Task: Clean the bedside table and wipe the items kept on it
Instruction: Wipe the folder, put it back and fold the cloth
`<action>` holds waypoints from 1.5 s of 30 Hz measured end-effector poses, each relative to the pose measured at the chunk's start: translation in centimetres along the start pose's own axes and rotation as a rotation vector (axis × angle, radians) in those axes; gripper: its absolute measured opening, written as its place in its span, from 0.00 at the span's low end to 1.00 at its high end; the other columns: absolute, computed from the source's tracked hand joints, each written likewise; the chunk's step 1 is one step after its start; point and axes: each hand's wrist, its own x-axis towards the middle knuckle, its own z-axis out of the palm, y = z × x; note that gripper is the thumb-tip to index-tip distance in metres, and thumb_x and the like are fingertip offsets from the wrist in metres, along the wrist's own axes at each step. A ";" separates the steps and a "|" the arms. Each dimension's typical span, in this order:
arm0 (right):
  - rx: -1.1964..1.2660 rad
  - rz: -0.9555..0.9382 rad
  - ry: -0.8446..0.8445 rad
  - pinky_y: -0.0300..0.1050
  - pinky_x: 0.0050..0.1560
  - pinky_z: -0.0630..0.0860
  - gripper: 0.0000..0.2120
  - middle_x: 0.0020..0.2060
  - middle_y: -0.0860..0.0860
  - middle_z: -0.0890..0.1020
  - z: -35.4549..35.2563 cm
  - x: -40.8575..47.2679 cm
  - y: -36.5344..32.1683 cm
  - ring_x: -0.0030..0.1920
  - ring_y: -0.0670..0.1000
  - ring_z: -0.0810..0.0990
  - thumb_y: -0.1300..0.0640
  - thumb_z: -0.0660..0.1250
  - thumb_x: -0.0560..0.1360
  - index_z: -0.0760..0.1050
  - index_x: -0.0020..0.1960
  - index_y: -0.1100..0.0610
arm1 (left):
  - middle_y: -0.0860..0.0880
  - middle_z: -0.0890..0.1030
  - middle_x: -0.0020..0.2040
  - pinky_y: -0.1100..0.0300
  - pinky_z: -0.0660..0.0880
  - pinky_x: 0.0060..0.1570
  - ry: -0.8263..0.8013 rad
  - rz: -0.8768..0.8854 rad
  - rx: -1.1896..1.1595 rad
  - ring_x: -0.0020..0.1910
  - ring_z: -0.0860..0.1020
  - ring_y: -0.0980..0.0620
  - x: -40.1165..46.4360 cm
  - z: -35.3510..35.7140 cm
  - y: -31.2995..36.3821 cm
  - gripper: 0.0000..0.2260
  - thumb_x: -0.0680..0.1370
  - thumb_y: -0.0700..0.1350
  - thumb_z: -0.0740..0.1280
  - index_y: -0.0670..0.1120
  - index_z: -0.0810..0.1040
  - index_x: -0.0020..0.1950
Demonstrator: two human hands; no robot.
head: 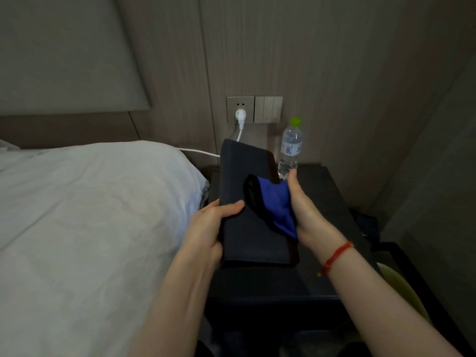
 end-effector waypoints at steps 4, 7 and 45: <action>-0.018 -0.052 -0.213 0.41 0.38 0.80 0.18 0.42 0.53 0.86 -1.4 -2.2 -0.1 0.44 0.51 0.85 0.45 0.67 0.67 0.77 0.51 0.55 | 0.38 0.82 0.52 0.54 0.82 0.35 -0.020 -0.032 -0.026 0.43 0.81 0.44 -0.1 0.0 0.3 0.16 0.73 0.39 0.68 0.39 0.77 0.60; -0.167 -0.159 -0.128 0.41 0.45 0.80 0.16 0.47 0.54 0.84 -1.7 -2.2 0.6 0.47 0.50 0.83 0.55 0.67 0.73 0.74 0.60 0.57 | 0.39 0.84 0.45 0.55 0.81 0.29 -0.029 -0.064 -0.049 0.38 0.83 0.44 -0.1 0.5 0.0 0.13 0.74 0.44 0.68 0.39 0.80 0.54; 0.246 0.011 0.132 0.48 0.47 0.76 0.10 0.45 0.56 0.81 -1.3 -3.4 4.7 0.46 0.55 0.79 0.55 0.61 0.78 0.75 0.55 0.60 | 0.47 0.84 0.30 0.60 0.77 0.23 0.069 0.011 -0.361 0.27 0.83 0.49 1.5 0.0 -3.0 0.06 0.75 0.45 0.67 0.43 0.78 0.48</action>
